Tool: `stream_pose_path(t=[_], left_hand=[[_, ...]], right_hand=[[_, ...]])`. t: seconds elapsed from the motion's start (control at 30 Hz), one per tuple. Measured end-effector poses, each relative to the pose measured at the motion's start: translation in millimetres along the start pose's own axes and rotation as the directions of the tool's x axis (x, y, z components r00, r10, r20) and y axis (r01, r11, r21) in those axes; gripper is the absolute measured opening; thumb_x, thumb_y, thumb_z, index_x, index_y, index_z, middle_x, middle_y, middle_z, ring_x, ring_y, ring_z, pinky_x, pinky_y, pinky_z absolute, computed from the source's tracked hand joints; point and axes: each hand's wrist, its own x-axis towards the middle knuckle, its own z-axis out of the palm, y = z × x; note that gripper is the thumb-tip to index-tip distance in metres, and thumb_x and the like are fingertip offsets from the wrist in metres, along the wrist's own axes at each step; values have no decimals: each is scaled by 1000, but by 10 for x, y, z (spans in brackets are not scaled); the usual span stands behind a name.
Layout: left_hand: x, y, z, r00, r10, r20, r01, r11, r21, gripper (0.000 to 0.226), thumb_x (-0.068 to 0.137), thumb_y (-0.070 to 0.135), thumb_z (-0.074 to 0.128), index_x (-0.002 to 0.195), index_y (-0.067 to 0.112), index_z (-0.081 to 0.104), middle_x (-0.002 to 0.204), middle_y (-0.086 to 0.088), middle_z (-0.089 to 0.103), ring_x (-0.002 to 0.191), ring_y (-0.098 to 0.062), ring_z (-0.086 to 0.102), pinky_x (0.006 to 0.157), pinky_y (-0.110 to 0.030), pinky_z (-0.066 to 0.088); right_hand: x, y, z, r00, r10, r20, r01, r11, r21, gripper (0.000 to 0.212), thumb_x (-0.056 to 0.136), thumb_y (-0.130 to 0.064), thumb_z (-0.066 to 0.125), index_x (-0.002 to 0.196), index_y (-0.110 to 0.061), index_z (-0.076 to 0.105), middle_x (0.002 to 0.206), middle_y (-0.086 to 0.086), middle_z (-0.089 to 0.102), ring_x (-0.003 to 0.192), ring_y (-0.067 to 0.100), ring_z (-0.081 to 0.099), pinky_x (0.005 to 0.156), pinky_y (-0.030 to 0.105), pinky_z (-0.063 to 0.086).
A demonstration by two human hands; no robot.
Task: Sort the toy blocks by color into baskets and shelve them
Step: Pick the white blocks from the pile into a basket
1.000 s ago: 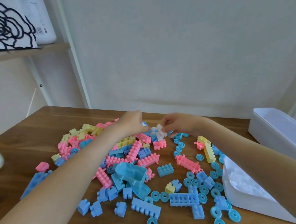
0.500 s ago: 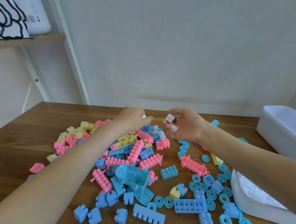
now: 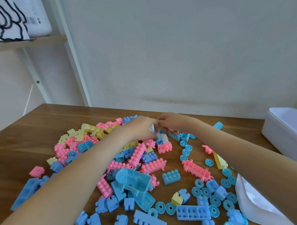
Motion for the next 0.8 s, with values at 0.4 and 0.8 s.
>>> stream_pose_path(t=[0.4, 0.8], left_hand=[[62, 80, 86, 997, 5, 72, -15, 990, 140, 17, 91, 25, 53, 75, 18, 52, 72, -1, 54, 67, -14, 51, 54, -23, 36], [-76, 208, 51, 998, -48, 46, 50, 998, -46, 19, 91, 30, 57, 106, 19, 60, 89, 4, 57, 72, -8, 51, 57, -21, 38]], right_hand=[[-5, -3, 72, 997, -53, 61, 68, 957, -283, 25, 89, -12, 57, 113, -14, 63, 108, 7, 64, 85, 17, 56, 75, 27, 49], [-298, 209, 36, 990, -44, -134, 8, 966, -258, 35, 90, -43, 55, 105, -12, 51, 95, 1, 56, 81, 14, 51, 72, 28, 46]])
